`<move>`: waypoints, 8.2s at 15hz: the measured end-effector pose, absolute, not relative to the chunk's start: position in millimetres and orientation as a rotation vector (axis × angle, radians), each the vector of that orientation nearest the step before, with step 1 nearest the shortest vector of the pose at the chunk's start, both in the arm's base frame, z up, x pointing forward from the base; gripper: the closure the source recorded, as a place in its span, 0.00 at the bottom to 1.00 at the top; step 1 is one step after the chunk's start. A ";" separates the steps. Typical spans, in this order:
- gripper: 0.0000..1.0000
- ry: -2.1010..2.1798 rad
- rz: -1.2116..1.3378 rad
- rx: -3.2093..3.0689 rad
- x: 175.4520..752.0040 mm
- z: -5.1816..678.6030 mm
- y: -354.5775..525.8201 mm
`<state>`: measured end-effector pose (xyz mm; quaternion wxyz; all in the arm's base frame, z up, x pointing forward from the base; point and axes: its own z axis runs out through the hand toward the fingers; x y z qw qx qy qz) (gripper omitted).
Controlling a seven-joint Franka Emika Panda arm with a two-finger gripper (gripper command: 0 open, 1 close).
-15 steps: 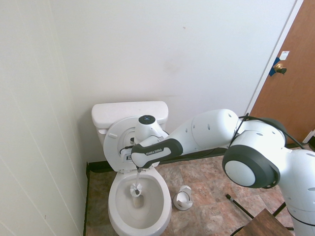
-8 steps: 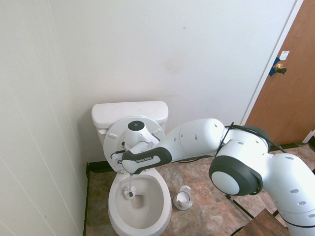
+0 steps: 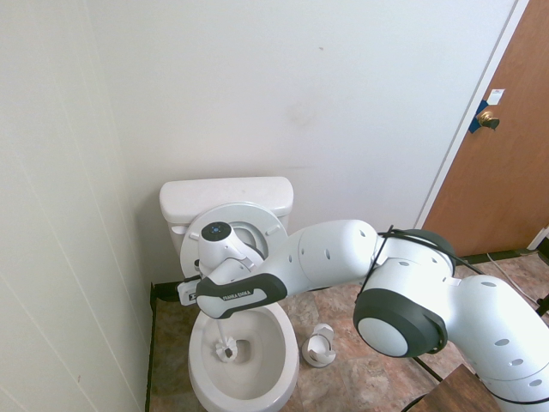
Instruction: Clean the toilet
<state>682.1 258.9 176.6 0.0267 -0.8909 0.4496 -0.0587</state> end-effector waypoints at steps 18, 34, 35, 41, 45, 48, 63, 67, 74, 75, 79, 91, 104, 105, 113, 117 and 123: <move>1.00 1.279 0.077 -2.874 550.3 144.5 233.6; 1.00 1.504 -0.052 -2.714 603.7 164.7 95.7; 1.00 1.501 -0.070 -2.706 613.3 164.5 97.7; 1.00 1.465 -0.139 -2.685 647.8 170.6 126.6; 1.00 1.435 -0.159 -2.685 657.0 172.0 141.3; 1.00 1.417 -0.165 -2.684 661.8 181.1 155.9; 1.00 1.461 -0.288 -2.588 574.7 409.3 92.1; 1.00 1.564 -0.295 -2.532 538.7 446.8 39.5; 1.00 1.775 -0.247 -2.472 525.3 411.0 -52.7; 1.00 1.797 -0.237 -2.468 523.0 404.6 -64.3; 1.00 1.859 -0.183 -2.460 517.7 377.6 -104.0; 1.00 1.985 -0.010 -2.389 582.7 217.4 -160.2; 1.00 2.062 0.094 -2.332 633.2 122.8 -209.4; 1.00 2.068 0.099 -2.326 636.2 115.4 -212.7; 1.00 2.092 0.137 -2.309 657.0 54.3 -226.1; 1.00 2.091 0.188 -2.323 666.1 17.4 -224.1; 1.00 2.085 0.269 -2.332 677.5 -10.3 -224.9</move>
